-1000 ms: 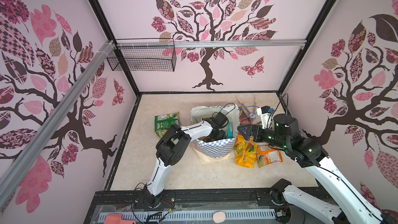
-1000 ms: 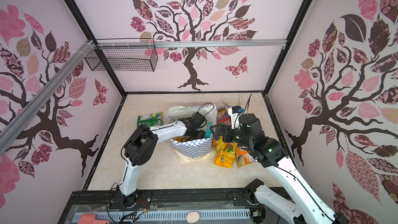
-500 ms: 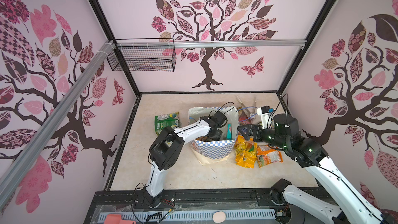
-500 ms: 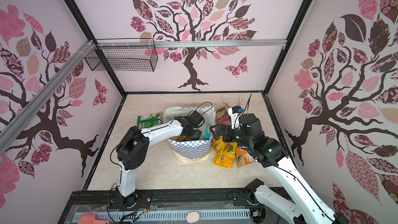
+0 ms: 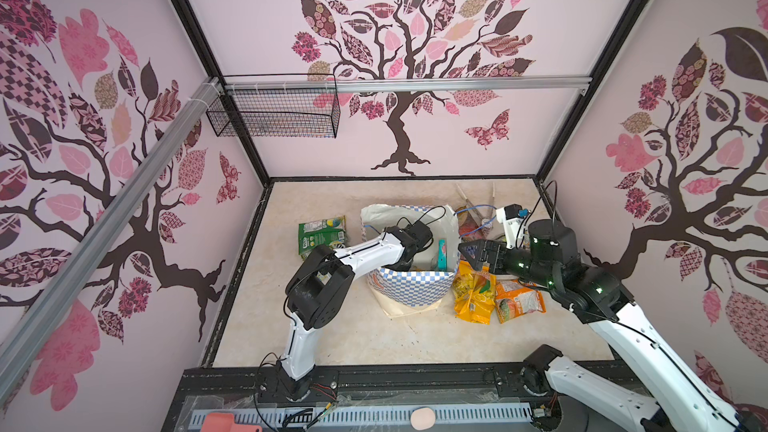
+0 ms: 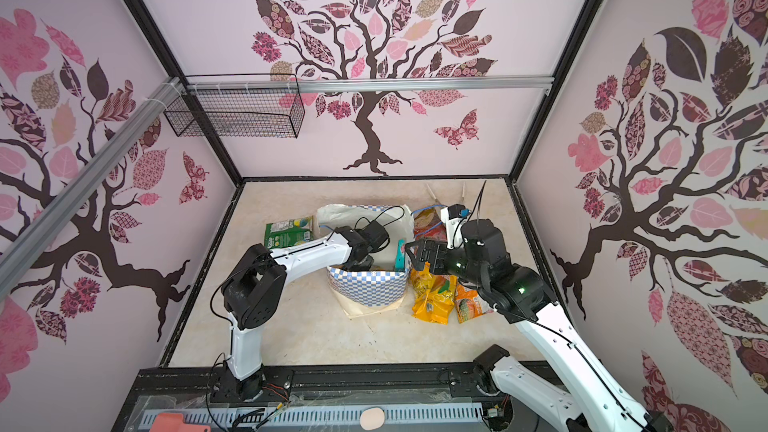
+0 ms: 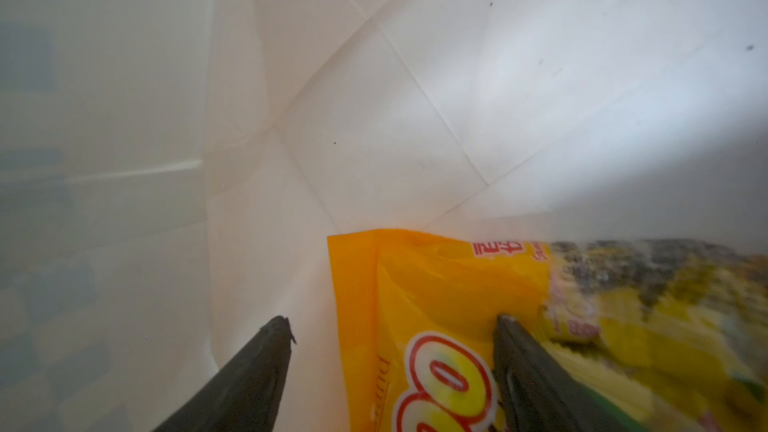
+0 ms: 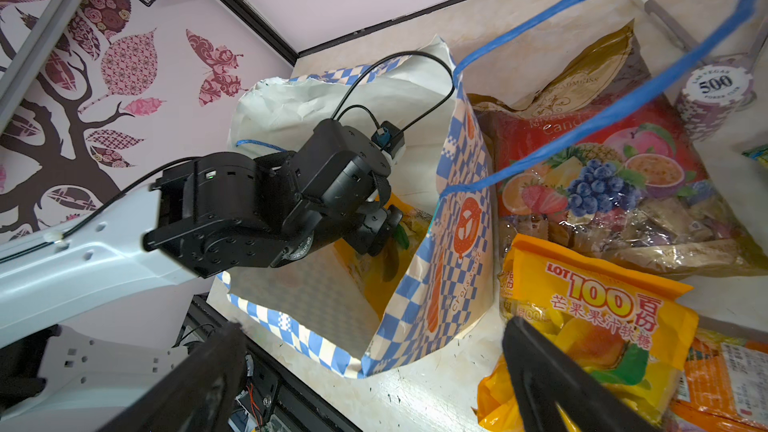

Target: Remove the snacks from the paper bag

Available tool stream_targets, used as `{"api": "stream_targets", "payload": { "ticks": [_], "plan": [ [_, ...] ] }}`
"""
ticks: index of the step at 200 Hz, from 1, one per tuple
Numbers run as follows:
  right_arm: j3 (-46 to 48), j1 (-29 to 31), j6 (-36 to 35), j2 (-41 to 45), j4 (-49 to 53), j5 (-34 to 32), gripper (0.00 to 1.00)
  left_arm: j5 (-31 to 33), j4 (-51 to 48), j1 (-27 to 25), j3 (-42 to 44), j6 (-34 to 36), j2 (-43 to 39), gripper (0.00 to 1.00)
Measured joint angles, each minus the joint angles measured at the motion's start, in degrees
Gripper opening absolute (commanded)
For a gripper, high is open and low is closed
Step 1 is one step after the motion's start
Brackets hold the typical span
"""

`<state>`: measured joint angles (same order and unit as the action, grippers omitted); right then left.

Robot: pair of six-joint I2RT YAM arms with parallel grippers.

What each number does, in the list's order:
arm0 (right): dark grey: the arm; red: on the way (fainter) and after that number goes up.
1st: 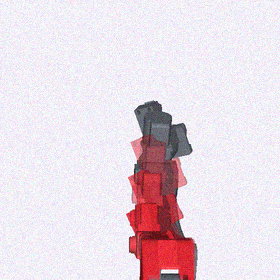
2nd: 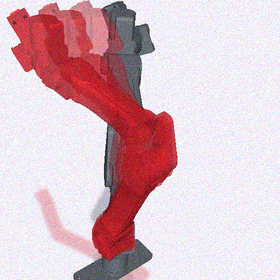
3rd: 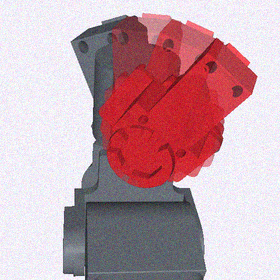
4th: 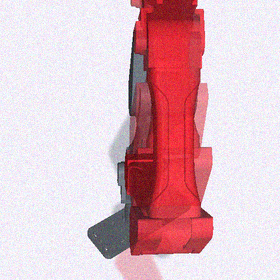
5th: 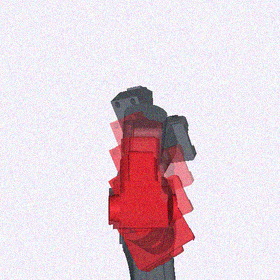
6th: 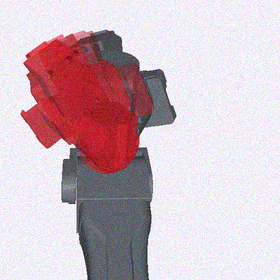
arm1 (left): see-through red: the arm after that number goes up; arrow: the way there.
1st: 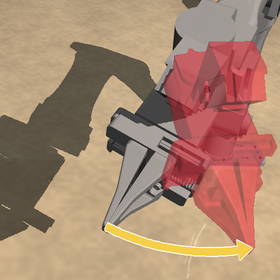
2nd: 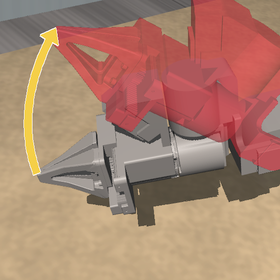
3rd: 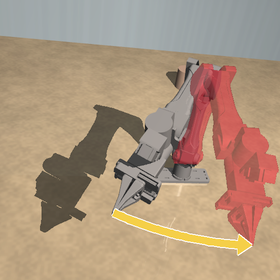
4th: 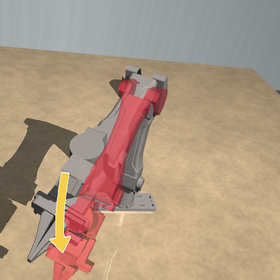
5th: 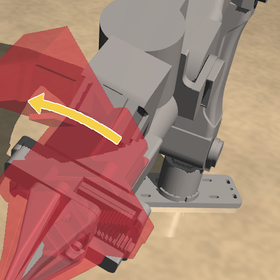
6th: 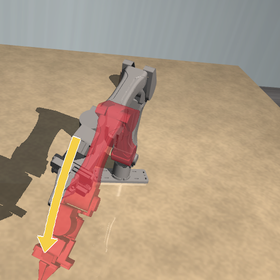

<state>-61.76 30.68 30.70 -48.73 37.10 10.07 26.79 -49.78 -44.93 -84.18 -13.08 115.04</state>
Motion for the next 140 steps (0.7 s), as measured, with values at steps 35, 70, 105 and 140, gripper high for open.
{"api": "stream_targets", "payload": {
  "ticks": [35,70,105,140],
  "plan": [
    [0.0,0.0,0.2,0.0,0.0,0.0,1.0,0.3,1.3,-0.1,0.4,-0.8,0.8,0.73],
    [0.0,0.0,0.4,0.2,0.1,0.0,1.0,-0.7,3.9,0.1,0.8,-1.5,2.3,0.57],
    [0.0,0.0,0.4,0.3,0.2,0.0,1.0,-2.5,4.6,0.2,1.2,-1.6,2.3,0.3],
    [0.0,0.0,0.6,0.3,0.2,0.0,1.0,-3.2,3.6,0.5,1.4,-1.7,2.1,0.0]
  ]
}}
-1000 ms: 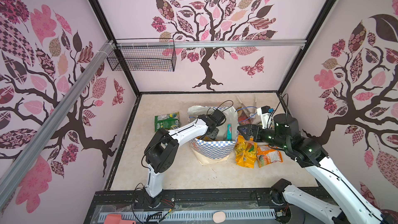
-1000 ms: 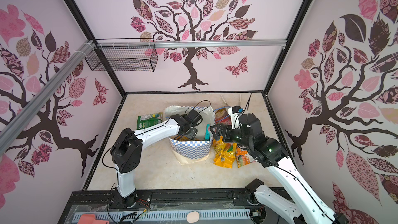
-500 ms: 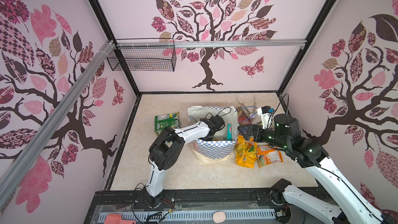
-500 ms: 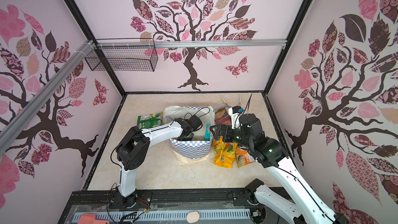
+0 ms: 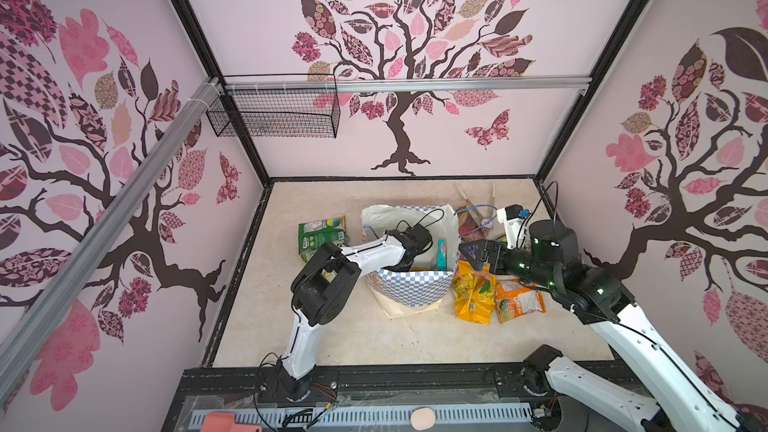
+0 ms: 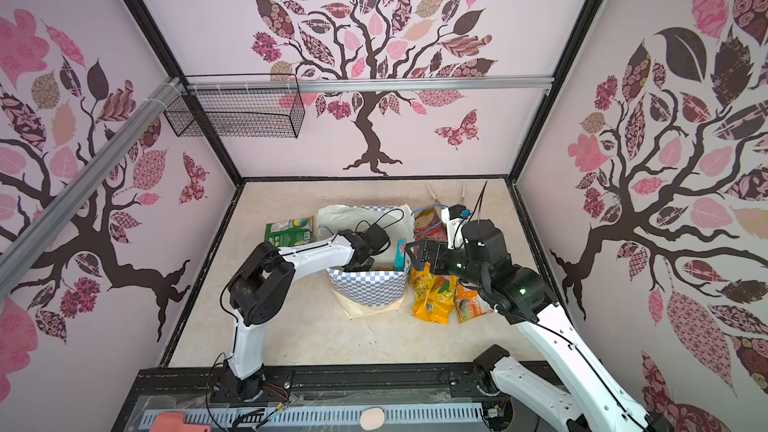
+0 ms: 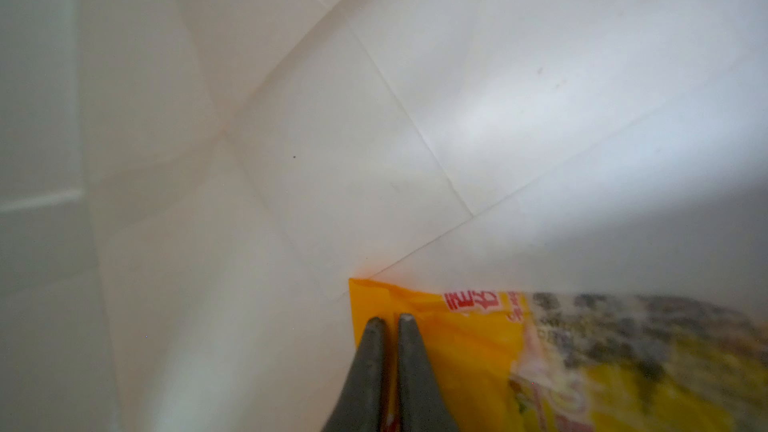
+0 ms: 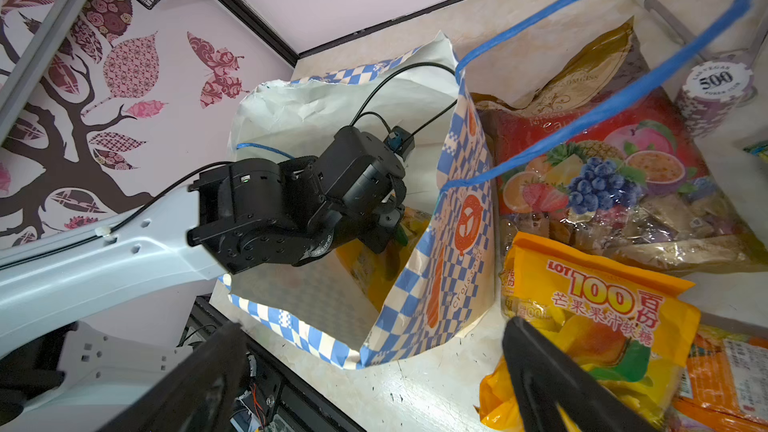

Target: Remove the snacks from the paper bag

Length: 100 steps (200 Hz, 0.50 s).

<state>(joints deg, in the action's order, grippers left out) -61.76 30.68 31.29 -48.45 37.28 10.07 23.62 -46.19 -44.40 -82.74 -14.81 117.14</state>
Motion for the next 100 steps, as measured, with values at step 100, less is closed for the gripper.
{"api": "stream_targets", "payload": {
  "ticks": [100],
  "plan": [
    [0.0,0.0,0.2,0.0,0.0,0.0,1.0,-4.9,-2.8,0.2,0.2,1.4,-15.5,0.0]
  ]
}}
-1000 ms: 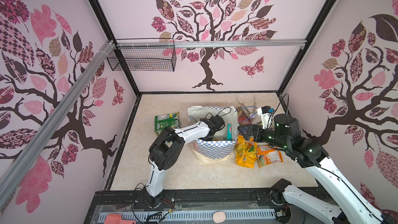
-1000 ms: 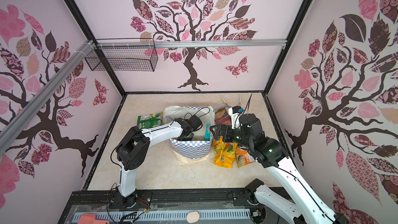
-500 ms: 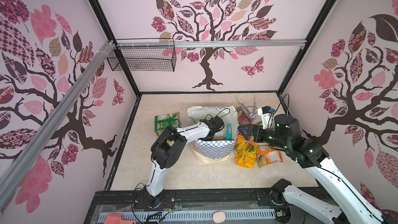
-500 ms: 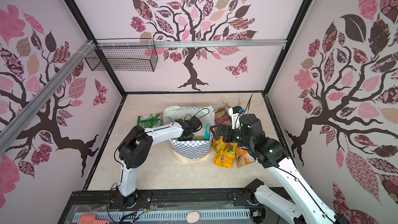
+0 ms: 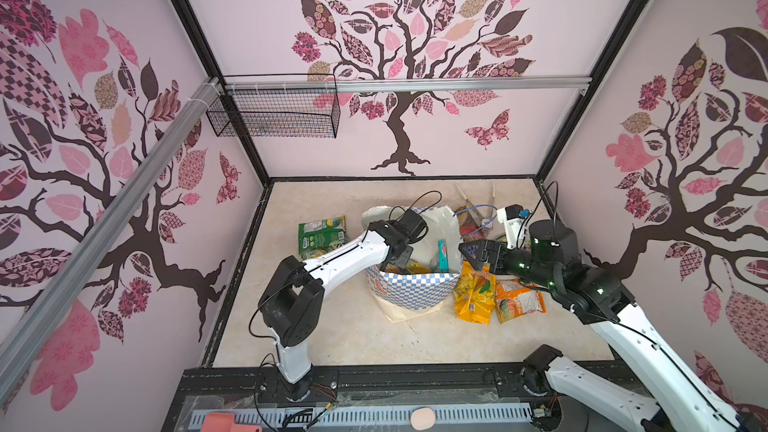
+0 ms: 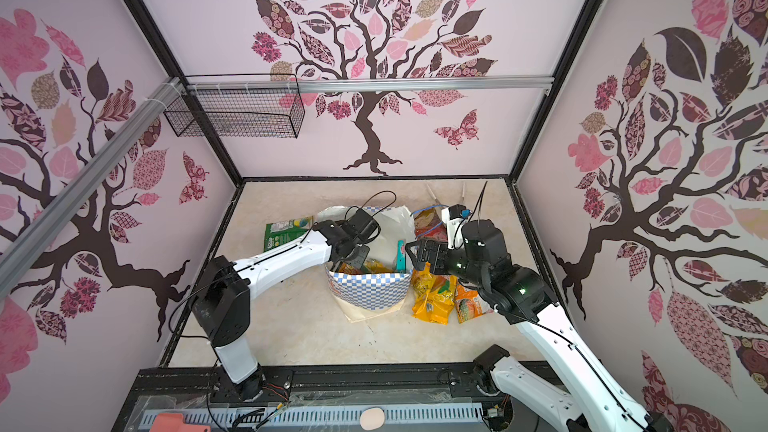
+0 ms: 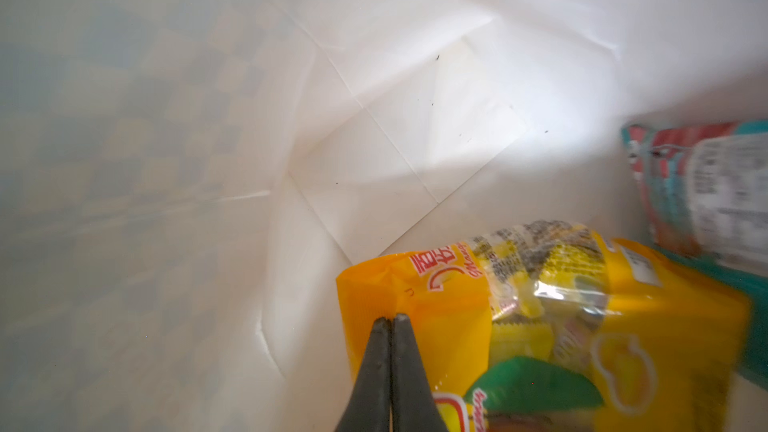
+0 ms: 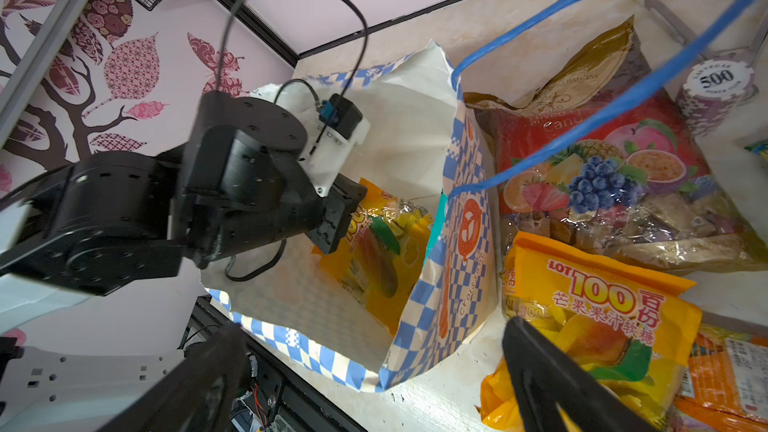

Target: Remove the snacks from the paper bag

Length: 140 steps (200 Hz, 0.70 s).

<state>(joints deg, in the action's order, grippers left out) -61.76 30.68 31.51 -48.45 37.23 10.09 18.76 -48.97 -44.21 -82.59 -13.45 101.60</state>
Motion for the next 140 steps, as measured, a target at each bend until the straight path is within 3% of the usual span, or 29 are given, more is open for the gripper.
{"api": "stream_targets", "payload": {
  "ticks": [35,92,140],
  "plan": [
    [0.2,0.0,0.0,0.0,-0.2,0.0,1.0,-0.4,-0.3,0.0,-0.1,0.2,-4.9,0.0],
    [0.7,0.0,0.0,0.0,-0.2,0.1,1.0,0.2,-1.7,0.0,-0.3,-0.6,-5.5,0.0],
    [0.7,0.0,0.0,0.0,-0.2,0.2,1.0,-7.0,0.1,0.2,-0.3,-1.0,-12.3,0.0]
  ]
}}
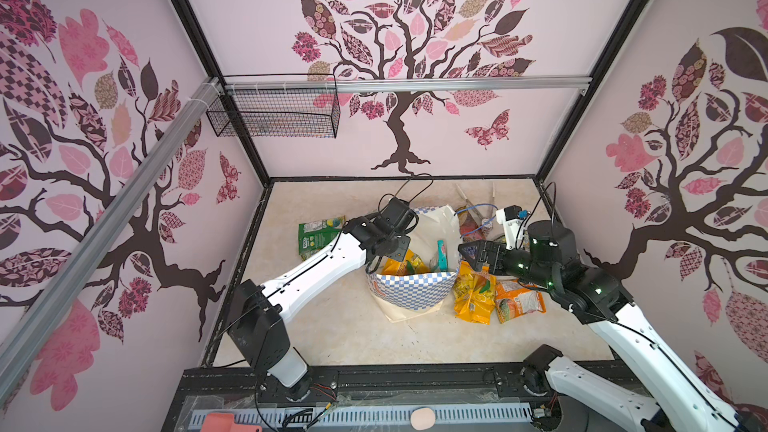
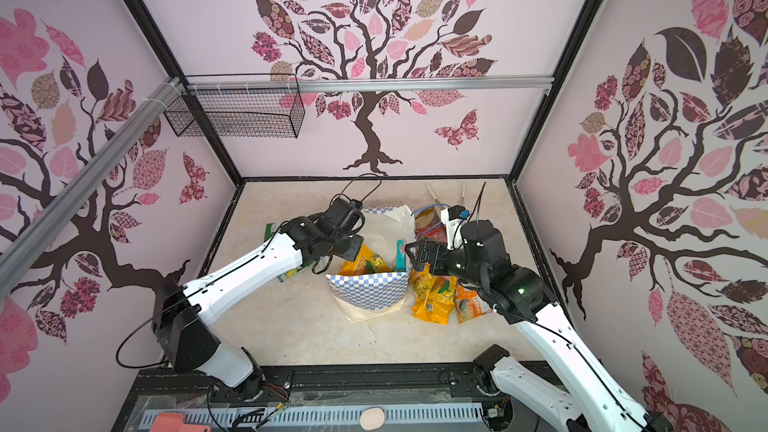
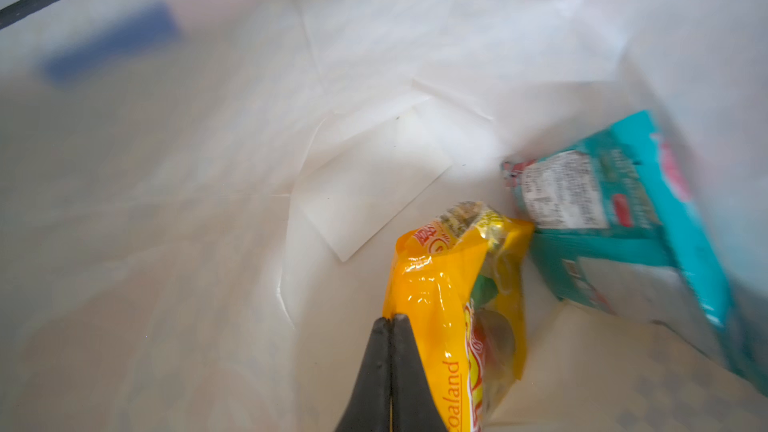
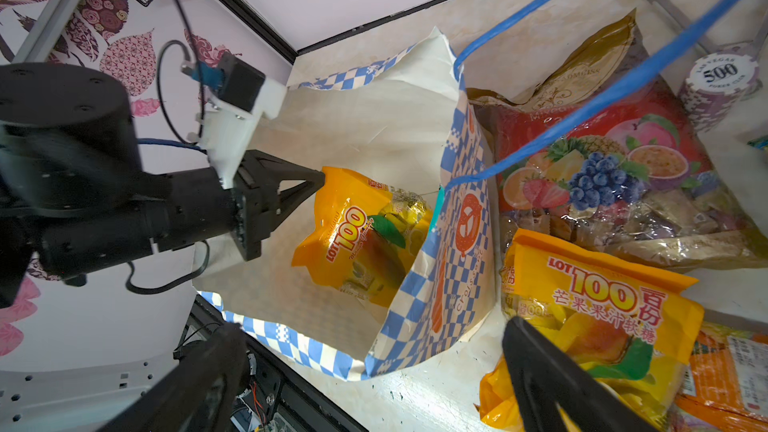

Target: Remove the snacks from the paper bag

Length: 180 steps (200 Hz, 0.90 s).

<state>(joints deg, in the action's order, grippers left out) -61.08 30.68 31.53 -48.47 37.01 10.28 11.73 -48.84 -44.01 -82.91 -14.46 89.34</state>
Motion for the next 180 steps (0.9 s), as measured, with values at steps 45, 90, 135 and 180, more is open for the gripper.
{"api": "stream_targets", "payload": {
  "ticks": [45,90,135,180],
  "plan": [
    [0.1,0.0,0.2,0.0,0.0,0.0,1.0,-2.8,4.4,0.0,-2.2,-0.1,-5.4,0.0],
    [0.2,0.0,0.2,0.0,-0.1,0.0,1.0,-3.8,4.0,0.0,-2.3,-0.2,-4.1,0.09],
    [0.8,0.0,0.4,0.0,-0.4,0.2,1.0,-4.7,-4.3,0.0,-4.6,-1.0,4.3,0.58],
    [0.9,0.0,0.5,0.0,-0.4,0.3,1.0,-2.9,-8.2,0.0,-0.7,-2.3,5.5,0.73]
  ]
}}
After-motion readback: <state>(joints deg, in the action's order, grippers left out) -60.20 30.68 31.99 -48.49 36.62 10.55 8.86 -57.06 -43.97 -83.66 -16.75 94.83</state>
